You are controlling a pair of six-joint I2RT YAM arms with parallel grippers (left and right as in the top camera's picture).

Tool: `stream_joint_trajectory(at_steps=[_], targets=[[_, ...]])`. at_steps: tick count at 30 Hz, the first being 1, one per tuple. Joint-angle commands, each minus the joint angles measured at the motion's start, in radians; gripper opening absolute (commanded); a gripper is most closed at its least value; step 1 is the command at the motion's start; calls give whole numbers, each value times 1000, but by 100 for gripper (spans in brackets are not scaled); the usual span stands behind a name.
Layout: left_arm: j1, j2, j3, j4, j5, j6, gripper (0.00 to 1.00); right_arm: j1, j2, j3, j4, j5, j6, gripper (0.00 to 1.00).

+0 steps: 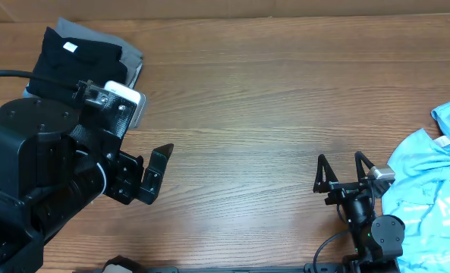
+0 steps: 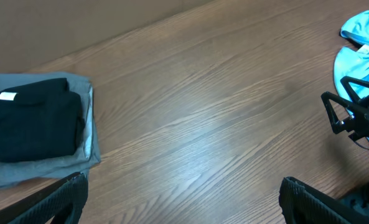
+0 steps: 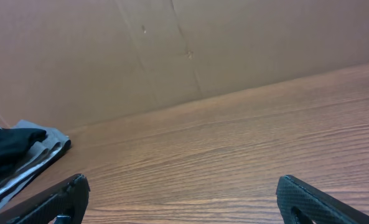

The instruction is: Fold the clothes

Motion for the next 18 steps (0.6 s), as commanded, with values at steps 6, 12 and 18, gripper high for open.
stream_joint_trajectory(at_steps=[6,12,18], targets=[[-2,-7,-1,2,-9,-17,100,-5,-11,-10,7,0,3,100],[128,-103,-103,161,53,-21,100,-5,-11,-10,7,0,3,100],[291,-359,-611,674,107,-20,100,-5,-11,-10,7,0,3,100]])
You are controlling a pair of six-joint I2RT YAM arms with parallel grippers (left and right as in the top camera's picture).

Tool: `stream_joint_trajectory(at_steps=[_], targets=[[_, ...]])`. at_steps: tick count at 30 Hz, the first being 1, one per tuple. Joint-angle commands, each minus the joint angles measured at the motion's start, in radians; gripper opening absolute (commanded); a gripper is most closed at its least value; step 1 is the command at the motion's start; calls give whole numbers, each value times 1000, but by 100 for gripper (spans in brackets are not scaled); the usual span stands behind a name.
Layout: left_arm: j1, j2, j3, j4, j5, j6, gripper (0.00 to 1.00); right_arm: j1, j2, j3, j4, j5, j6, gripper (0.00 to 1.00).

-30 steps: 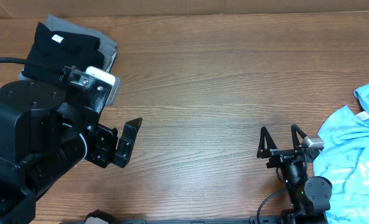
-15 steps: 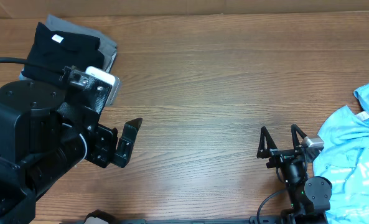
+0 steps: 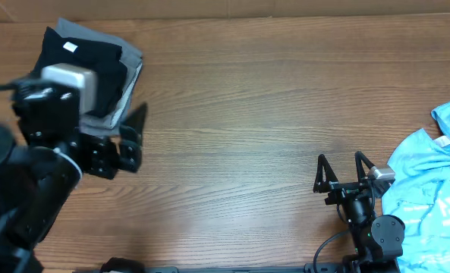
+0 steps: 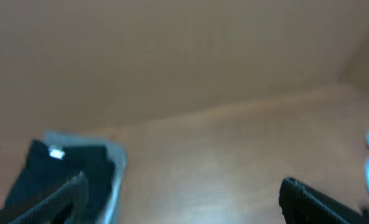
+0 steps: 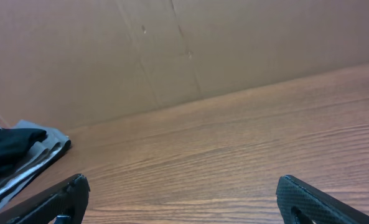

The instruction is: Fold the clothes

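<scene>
A crumpled light blue shirt lies at the table's right edge. At the far left corner a folded black garment rests on a folded grey one; the stack shows blurred in the left wrist view as the black garment. My left gripper is open beside that stack, holding nothing. My right gripper stands open near the front, just left of the blue shirt, empty. Its fingertips frame bare wood.
The wooden table runs between the stack and the blue shirt. A brown cardboard wall lines the far side.
My left arm has pulled back to the left and tilted up; its gripper now sits close to the folded stack. The right arm and the clothes have not moved.
</scene>
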Motion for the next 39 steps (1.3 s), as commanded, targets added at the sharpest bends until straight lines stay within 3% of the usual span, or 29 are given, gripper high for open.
stream_joint_trajectory(at_steps=[1,6,14,20,24,31,39], targets=[[62,-166,-325,227,42,-9,100,-5,-11,-10,7,0,3,100],[75,-407,-760,553,39,52,100,-5,-11,-10,7,0,3,100],[75,-719,-1221,775,38,220,100,-5,-11,-10,7,0,3,100],[75,-951,-1503,939,33,234,100,-5,-11,-10,7,0,3,100],[75,-1056,-1645,1026,26,232,100,-5,-11,-10,7,0,3,100],[81,-1055,-1811,1122,29,204,100,-5,-11,-10,7,0,3,100],[81,-1055,-1884,1101,12,197,100,-5,-11,-10,7,0,3,100]])
